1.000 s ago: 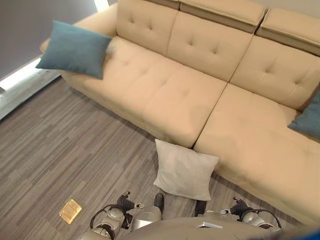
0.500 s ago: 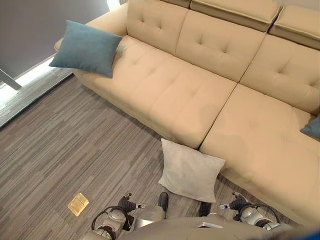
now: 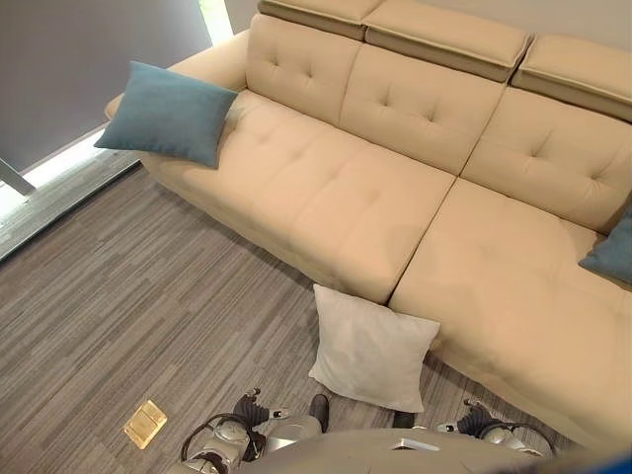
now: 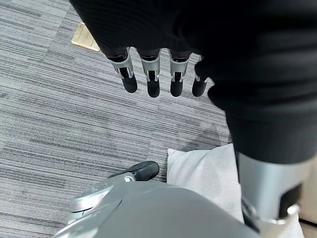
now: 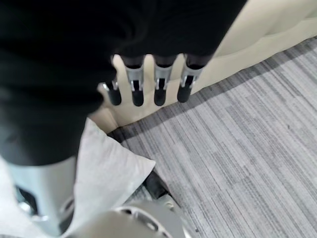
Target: Pick up all the scattered cushions and arrange them neatly on the sofa.
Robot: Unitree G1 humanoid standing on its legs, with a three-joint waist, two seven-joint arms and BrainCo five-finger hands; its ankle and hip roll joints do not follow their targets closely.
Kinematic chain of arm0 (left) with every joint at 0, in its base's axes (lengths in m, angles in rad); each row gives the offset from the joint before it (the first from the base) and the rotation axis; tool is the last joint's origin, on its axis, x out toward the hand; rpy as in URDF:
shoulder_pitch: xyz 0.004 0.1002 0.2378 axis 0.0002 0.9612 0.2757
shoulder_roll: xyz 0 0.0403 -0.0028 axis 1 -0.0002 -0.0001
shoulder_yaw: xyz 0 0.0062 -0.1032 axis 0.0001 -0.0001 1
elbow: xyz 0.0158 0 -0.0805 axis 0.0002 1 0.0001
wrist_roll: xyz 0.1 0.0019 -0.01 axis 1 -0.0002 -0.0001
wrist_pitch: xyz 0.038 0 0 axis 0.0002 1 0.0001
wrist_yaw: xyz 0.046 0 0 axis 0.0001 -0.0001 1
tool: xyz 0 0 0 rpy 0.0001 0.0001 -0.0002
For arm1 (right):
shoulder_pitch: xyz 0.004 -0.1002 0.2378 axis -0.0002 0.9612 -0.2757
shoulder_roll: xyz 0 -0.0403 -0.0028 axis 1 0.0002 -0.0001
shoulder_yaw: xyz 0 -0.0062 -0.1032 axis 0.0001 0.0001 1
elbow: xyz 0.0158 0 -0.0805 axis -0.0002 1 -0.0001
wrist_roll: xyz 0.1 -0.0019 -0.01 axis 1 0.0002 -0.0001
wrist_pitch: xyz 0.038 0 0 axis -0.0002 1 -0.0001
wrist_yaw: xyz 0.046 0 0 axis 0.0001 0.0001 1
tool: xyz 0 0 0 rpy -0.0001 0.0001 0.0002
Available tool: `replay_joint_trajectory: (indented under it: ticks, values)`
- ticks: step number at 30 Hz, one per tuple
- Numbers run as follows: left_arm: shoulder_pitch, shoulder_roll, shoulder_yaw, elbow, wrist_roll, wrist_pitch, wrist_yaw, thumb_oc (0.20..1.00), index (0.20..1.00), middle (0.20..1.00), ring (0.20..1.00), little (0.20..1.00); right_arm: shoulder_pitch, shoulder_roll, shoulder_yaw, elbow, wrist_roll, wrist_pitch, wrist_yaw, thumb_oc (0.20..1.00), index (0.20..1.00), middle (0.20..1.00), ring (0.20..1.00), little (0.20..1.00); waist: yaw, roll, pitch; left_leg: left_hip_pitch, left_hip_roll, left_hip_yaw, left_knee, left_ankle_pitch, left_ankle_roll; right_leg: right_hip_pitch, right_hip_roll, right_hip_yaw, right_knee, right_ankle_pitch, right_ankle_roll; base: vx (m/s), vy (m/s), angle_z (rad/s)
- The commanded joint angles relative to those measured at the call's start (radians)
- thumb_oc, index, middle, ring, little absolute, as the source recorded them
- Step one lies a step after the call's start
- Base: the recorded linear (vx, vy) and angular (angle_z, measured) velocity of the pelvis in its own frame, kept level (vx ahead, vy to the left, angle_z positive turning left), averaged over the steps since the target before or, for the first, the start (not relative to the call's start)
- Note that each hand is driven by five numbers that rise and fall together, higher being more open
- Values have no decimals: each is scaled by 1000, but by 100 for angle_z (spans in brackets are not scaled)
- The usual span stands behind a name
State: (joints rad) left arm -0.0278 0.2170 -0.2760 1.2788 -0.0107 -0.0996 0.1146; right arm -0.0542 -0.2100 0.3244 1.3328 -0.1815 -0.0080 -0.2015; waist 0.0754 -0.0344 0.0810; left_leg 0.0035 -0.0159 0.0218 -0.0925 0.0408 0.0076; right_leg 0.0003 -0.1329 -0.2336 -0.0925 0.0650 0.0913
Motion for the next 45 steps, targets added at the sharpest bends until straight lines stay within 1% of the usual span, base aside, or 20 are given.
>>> replay_joint_trajectory:
  ticks: [1,2,4,8,9,10,11,13,15,18,19,21,22,23,24,26,30,35,41,45]
  values:
    - [-88,2,6,44,-9,-12,10,1000,1000,1000,1000,1000,-85,-4,46,17,-18,3,-8,1000,1000,1000,1000,1000,21,-8,73,-27,-23,-105,9,-78,15,-51,0,51,142,-73,63,-171,33,-4]
    - [-89,6,9,43,-14,-13,14,1000,1000,1000,1000,1000,-91,-2,51,15,-17,2,-8,1000,1000,1000,1000,1000,22,-5,78,-37,-21,-100,10,-72,17,-70,4,50,174,-79,61,-136,24,-14]
    - [-88,6,10,46,-18,-19,13,1000,1000,1000,1000,1000,-92,-4,50,13,-13,0,-10,1000,1000,1000,1000,1000,31,-10,68,-55,-33,-93,5,-62,9,-39,2,12,118,-77,56,-56,-7,-26]
    - [-79,-3,11,54,-9,-18,7,1000,1000,1000,1000,1000,-84,-12,46,25,-10,0,-12,1000,1000,1000,1000,1000,33,-10,43,-64,-34,-78,5,-66,-5,-14,2,-4,40,-66,52,-2,-36,-1]
    - [-71,-6,15,55,-16,-21,15,1000,1000,1000,1000,1000,-84,-51,48,-123,-35,-24,-45,1000,1000,1000,1000,1000,28,-5,52,-57,-25,-75,5,-66,-13,-4,5,-4,23,-65,50,1,-33,2]
    - [-71,-6,15,55,-16,-21,15,1000,1000,1000,1000,1000,-84,-51,48,-124,-35,-23,-45,1000,1000,1000,1000,1000,27,-5,49,-61,-26,-76,5,-64,-13,-7,4,-4,23,-63,50,-64,-66,-2]
    - [-82,6,22,31,-22,-29,26,1000,1000,1000,1000,1000,-102,-97,47,-185,-34,-53,-68,1000,1000,1000,1000,1000,21,-3,70,-70,-21,-75,5,-60,-18,-19,7,2,28,-63,47,-147,-70,-1]
    - [-121,19,5,2,-26,-43,70,1000,1000,1000,1000,1000,-148,-114,68,-193,-39,-70,-132,1000,1000,1000,1000,1000,21,8,111,-101,-12,-85,5,-47,-23,-65,10,1,52,-68,38,-218,-72,1]
    - [-168,-5,-12,-12,-77,-60,103,1000,1000,1000,1000,1000,-178,-99,71,-144,-42,-60,-161,1000,1000,1000,1000,1000,11,20,152,-143,-5,-83,18,-35,-22,-120,7,-3,89,-71,27,-197,-19,7]
    - [-241,-9,-33,-55,-142,-83,158,1000,1000,1000,1000,1000,-227,-86,69,-158,1,-65,-213,1000,1000,1000,1000,1000,5,18,217,-289,-6,-78,129,-37,-26,-249,-9,8,174,-73,15,-237,-14,2]
    - [-283,-7,-40,-74,-185,-102,187,1000,1000,1000,1000,1000,-253,-84,65,-172,36,-74,-241,1000,1000,1000,1000,1000,4,23,240,-375,-16,-74,192,-36,-31,-331,-17,7,229,-77,3,-232,17,12]
    - [-305,-7,-42,-86,-225,-117,208,1000,1000,1000,1000,1000,-268,-81,59,-184,60,-80,-263,1000,1000,1000,1000,1000,4,26,239,-442,-17,-73,234,-41,-34,-400,-24,8,279,-90,-5,-181,49,10]
    - [-362,-1,-57,-114,-273,-140,249,1000,1000,1000,1000,1000,-313,-81,55,-211,105,-94,-310,1000,1000,1000,1000,1000,-1,32,257,-540,-13,-70,290,-40,-42,-508,-38,7,349,-102,-10,-165,57,3]
    - [-383,2,-59,-118,-278,-145,262,1000,1000,1000,1000,1000,-326,-82,54,-217,112,-101,-326,1000,1000,1000,1000,1000,-4,32,258,-577,-12,-71,307,-40,-44,-545,-41,10,368,-106,-12,-70,21,2]
    - [-396,3,-56,-122,-280,-147,268,1000,1000,1000,1000,1000,-330,-79,53,-223,115,-104,-336,1000,1000,1000,1000,1000,-5,31,254,-588,-9,-74,323,-71,-50,-559,-38,20,389,-136,-9,0,0,0]
    - [-471,15,-67,-149,-298,-160,306,1000,1000,1000,1000,1000,-392,-83,39,-242,147,-120,-389,1000,1000,1000,1000,1000,-14,31,266,-684,-5,-78,355,-71,-48,-663,-46,24,435,-140,-9,-44,26,-2]
    - [-549,36,-67,-157,-316,-165,326,1000,1000,1000,1000,1000,-467,-100,8,-245,192,-137,-427,1000,1000,1000,1000,1000,-25,31,266,-782,-6,-81,392,-76,-45,-765,-54,35,482,-146,-6,-31,38,0]
    - [-696,75,-75,-149,-326,-168,361,1000,1000,1000,1000,1000,-580,-149,-45,-209,243,-149,-500,1000,1000,1000,1000,1000,-49,21,254,-978,-14,-83,486,-113,-36,-961,-70,70,586,-174,-8,28,54,6]
    - [-818,113,-80,-126,-371,-167,360,1000,1000,1000,1000,1000,-671,-135,-69,-139,384,-183,-476,1000,1000,1000,1000,1000,-68,14,234,-1160,-17,-82,568,-144,-18,-1143,-85,97,679,-200,-3,58,43,1]
    - [-859,134,-91,-109,-389,-165,347,1000,1000,1000,1000,1000,-715,-133,-88,-132,477,-218,-445,1000,1000,1000,1000,1000,-76,12,216,-1238,-19,-79,602,-154,-8,-1234,-86,113,724,-207,1,59,64,1]
